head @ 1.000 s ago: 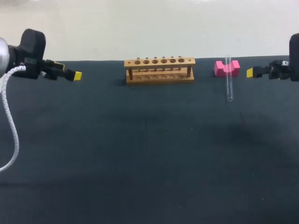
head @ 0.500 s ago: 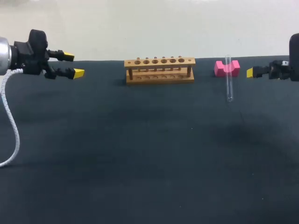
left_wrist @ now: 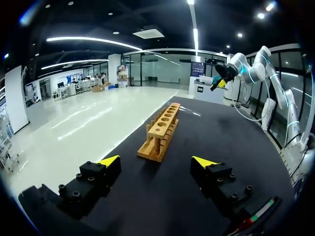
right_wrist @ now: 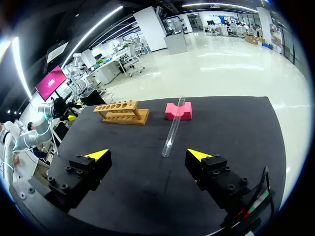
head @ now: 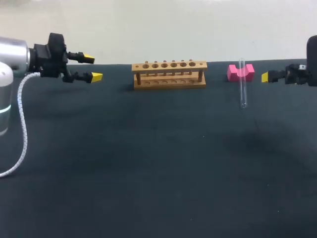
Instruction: Grasp the test tube, adjust it, and insert it.
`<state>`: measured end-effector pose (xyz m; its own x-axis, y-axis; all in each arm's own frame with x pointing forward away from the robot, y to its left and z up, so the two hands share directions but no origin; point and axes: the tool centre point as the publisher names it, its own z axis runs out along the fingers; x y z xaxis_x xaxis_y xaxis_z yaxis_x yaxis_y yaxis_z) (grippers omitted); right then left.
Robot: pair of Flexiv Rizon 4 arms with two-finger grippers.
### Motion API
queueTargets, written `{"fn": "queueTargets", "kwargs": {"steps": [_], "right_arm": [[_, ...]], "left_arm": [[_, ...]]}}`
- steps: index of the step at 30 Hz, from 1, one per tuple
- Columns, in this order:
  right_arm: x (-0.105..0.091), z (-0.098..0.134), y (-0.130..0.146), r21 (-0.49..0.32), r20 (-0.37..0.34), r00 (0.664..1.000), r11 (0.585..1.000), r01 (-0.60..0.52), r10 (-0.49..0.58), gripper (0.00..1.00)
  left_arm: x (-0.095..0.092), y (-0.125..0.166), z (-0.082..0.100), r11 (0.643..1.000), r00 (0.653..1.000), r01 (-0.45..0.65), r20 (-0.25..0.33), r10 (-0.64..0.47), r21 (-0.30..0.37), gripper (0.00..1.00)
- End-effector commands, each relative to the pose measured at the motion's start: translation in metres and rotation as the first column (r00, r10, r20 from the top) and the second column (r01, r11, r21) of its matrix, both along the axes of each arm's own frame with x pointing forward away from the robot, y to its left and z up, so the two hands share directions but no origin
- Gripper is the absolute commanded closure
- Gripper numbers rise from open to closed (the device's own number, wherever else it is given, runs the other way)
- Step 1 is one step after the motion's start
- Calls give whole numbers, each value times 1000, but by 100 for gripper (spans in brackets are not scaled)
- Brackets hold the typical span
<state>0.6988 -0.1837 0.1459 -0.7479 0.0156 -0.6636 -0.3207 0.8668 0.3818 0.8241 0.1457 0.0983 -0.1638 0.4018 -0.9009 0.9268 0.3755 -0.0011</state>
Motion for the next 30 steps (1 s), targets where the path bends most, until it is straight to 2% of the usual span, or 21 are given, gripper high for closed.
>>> {"fn": "queueTargets", "kwargs": {"steps": [1, 12, 30], "right_arm": [[-1, 1, 1, -7, 0, 1000, 1000, 5, -5, 0], [-1, 1, 1, -7, 0, 1000, 1000, 5, -5, 0], [-1, 1, 1, -7, 0, 1000, 1000, 5, -5, 0]], "left_arm": [[11, -5, -6, 999, 999, 44, -9, -44, -9, 0], [0, -6, -7, 998, 998, 69, 6, -69, -14, 0], [0, -6, -7, 998, 998, 69, 6, -69, -14, 0]]}}
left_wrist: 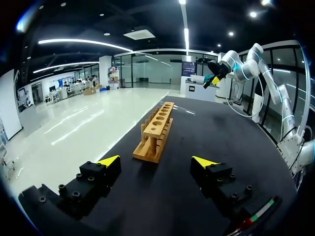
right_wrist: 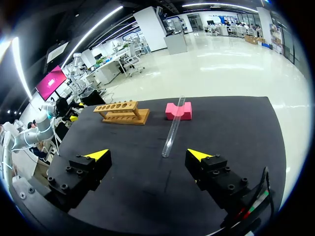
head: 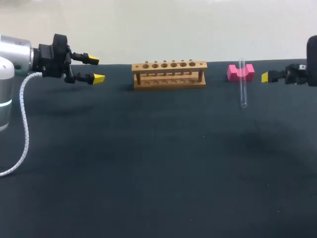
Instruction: Grasp the test tube, adjust it, and insert it.
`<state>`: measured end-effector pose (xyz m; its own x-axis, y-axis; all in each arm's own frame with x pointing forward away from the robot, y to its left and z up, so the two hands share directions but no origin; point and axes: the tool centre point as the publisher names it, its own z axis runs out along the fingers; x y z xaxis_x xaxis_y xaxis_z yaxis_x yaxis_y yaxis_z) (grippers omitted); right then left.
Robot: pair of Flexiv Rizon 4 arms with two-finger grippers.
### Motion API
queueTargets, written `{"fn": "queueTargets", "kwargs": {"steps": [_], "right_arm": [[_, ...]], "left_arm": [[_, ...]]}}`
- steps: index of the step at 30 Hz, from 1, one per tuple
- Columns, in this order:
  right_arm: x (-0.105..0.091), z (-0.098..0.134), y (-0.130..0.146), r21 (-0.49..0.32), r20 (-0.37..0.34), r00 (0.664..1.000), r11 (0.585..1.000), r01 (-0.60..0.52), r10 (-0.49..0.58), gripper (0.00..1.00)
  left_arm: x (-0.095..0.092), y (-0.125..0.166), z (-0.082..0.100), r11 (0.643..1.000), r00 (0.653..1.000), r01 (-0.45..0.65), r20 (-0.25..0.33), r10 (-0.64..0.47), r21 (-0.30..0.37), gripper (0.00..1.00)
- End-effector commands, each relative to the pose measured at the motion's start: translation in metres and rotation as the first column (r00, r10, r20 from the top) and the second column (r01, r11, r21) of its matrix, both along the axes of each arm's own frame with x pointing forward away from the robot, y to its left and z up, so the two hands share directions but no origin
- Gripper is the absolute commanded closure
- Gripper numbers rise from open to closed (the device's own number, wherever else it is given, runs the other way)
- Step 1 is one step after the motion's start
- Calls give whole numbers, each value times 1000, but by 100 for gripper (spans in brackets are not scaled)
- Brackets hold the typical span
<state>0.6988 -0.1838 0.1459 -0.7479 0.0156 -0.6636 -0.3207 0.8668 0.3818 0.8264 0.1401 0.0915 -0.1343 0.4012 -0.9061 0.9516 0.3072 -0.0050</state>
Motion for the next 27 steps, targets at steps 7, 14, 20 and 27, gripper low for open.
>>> {"fn": "queueTargets", "kwargs": {"steps": [7, 14, 20, 27], "right_arm": [[12, -6, 15, -43, 45, 998, 998, 47, -45, 0], [33, -18, 29, -120, 113, 987, 985, 127, -114, 0], [50, -26, 32, -187, 159, 971, 960, 207, -179, 0], [67, -37, 36, -241, 186, 946, 921, 305, -265, 0]], "left_arm": [[-2, 0, -1, 1000, 1000, -4, 5, 4, -2, 0], [-2, 0, -1, 1000, 1000, -4, 5, 4, -2, 0], [-2, 0, -1, 1000, 1000, -4, 5, 4, -2, 0], [-2, 0, -1, 1000, 1000, -4, 5, 4, -2, 0]]}}
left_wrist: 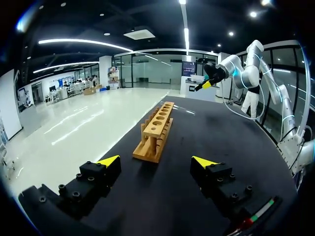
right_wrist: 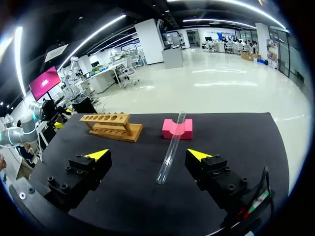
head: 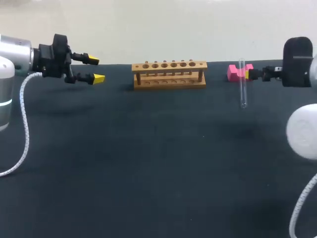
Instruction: Grasp the test tube, adjust it, and insert it.
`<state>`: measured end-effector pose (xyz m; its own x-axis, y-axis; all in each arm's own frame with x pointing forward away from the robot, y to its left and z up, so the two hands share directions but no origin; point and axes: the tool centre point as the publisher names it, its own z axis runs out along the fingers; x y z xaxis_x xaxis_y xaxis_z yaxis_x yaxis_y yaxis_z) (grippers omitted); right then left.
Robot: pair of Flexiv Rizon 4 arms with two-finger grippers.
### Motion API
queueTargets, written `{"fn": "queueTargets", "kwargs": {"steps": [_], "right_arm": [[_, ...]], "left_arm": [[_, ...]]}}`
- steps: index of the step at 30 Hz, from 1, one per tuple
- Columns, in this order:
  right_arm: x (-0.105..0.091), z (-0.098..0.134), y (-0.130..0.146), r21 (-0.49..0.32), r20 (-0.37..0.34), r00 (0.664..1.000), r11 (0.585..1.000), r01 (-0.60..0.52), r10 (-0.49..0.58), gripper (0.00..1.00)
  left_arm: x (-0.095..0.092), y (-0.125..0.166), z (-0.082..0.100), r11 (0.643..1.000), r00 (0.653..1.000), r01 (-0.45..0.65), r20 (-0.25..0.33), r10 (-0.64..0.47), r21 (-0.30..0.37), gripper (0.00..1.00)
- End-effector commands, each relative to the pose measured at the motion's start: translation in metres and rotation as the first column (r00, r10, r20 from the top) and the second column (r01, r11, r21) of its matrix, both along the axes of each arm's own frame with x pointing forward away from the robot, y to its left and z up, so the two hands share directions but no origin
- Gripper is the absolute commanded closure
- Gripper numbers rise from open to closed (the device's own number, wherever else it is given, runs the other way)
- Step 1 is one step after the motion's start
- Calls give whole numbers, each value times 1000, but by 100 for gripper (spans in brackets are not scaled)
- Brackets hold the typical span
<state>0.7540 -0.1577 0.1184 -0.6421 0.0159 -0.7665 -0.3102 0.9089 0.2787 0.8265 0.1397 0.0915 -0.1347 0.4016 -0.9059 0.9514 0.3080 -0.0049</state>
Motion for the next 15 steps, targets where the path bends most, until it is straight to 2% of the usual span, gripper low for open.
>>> {"fn": "queueTargets", "kwargs": {"steps": [1, 7, 12, 15], "right_arm": [[14, -11, 12, -213, 29, 968, 944, 250, -250, 0], [28, -20, 20, -308, 48, 946, 896, 319, -320, 0], [38, -29, 18, -316, 48, 924, 871, 375, -380, 0], [38, -29, 18, -316, 48, 924, 871, 375, -380, 0]], "left_arm": [[-2, 0, -1, 1000, 1000, -3, 5, 3, -2, 0], [-2, 0, -1, 1000, 1000, -3, 5, 3, -2, 0], [-2, 0, -1, 1000, 1000, -3, 5, 3, -2, 0], [-2, 0, -1, 1000, 1000, -3, 5, 3, -2, 0]]}}
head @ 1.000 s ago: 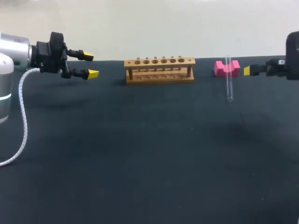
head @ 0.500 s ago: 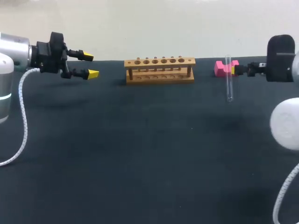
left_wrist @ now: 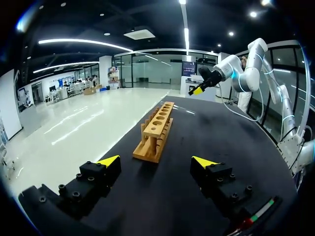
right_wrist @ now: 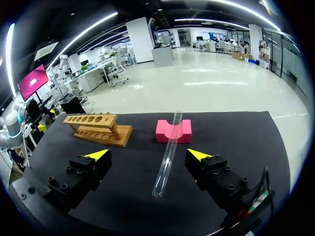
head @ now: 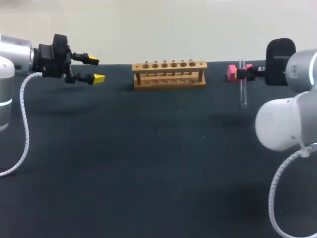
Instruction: Grasp the test tube, adjust it, and insert it.
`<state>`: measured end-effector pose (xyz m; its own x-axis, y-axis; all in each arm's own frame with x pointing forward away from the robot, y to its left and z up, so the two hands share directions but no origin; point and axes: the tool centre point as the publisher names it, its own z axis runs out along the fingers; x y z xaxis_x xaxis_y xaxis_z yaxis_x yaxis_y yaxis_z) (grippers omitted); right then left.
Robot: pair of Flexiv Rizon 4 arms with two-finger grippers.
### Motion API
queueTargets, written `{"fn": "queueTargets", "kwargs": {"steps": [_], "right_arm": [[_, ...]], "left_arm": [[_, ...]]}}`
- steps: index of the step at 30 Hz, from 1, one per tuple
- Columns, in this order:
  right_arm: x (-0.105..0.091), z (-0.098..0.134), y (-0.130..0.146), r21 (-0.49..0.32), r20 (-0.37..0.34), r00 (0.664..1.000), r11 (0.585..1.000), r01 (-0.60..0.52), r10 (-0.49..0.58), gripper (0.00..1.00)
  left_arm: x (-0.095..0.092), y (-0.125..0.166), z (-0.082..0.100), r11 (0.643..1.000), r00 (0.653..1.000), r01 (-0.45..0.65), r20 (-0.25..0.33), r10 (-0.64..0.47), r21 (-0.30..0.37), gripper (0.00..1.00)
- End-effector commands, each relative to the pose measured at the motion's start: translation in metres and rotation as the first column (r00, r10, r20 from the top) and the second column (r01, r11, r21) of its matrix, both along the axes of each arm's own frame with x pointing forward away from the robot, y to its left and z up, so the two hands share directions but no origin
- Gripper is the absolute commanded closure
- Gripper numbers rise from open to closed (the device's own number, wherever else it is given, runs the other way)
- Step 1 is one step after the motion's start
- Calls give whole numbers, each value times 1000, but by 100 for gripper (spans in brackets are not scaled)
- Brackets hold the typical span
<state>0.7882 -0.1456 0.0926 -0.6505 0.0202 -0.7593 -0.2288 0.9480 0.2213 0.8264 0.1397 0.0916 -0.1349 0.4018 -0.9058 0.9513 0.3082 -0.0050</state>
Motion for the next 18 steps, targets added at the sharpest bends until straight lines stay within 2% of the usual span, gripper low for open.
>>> {"fn": "queueTargets", "kwargs": {"steps": [1, 16, 18], "right_arm": [[4, -3, 6, -257, 36, 953, 919, 300, -301, 0], [4, -3, 6, -257, 36, 953, 919, 300, -301, 0], [8, -10, 6, -253, 56, 956, 922, 292, -288, 0]], "left_arm": [[-2, 0, -1, 1000, 1000, -3, 5, 3, -2, 0], [-2, 0, -1, 1000, 1000, -3, 5, 3, -2, 0], [-2, 0, -1, 1000, 1000, -3, 5, 3, -2, 0]]}}
